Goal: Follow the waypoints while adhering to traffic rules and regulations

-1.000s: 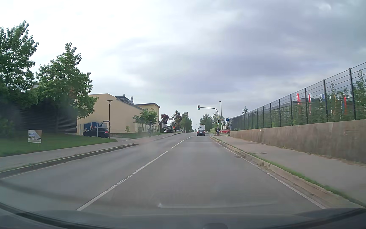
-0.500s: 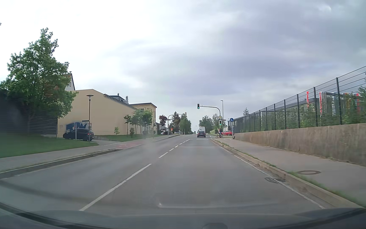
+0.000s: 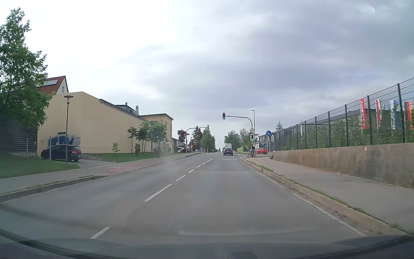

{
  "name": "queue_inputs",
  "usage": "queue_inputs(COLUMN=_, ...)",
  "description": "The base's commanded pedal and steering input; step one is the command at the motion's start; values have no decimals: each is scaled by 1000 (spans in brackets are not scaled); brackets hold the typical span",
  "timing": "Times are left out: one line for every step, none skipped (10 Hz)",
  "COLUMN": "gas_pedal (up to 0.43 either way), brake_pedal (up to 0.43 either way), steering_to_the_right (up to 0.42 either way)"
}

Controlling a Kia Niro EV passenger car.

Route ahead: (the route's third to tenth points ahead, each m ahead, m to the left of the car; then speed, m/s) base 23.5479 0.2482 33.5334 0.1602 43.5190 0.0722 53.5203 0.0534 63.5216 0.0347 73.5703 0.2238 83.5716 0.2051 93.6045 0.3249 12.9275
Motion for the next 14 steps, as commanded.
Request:
queue_inputs(gas_pedal=177, brake_pedal=0, steering_to_the_right=2)
queue_inputs(gas_pedal=177, brake_pedal=0, steering_to_the_right=2)
queue_inputs(gas_pedal=177, brake_pedal=0, steering_to_the_right=2)
queue_inputs(gas_pedal=177, brake_pedal=0, steering_to_the_right=2)
queue_inputs(gas_pedal=177, brake_pedal=0, steering_to_the_right=2)
queue_inputs(gas_pedal=177, brake_pedal=0, steering_to_the_right=2)
queue_inputs(gas_pedal=177, brake_pedal=0, steering_to_the_right=2)
queue_inputs(gas_pedal=177, brake_pedal=0, steering_to_the_right=2)
queue_inputs(gas_pedal=177, brake_pedal=0, steering_to_the_right=2)
queue_inputs(gas_pedal=177, brake_pedal=0, steering_to_the_right=2)
queue_inputs(gas_pedal=177, brake_pedal=0, steering_to_the_right=2)
queue_inputs(gas_pedal=177, brake_pedal=0, steering_to_the_right=2)
queue_inputs(gas_pedal=177, brake_pedal=0, steering_to_the_right=2)
queue_inputs(gas_pedal=177, brake_pedal=0, steering_to_the_right=2)
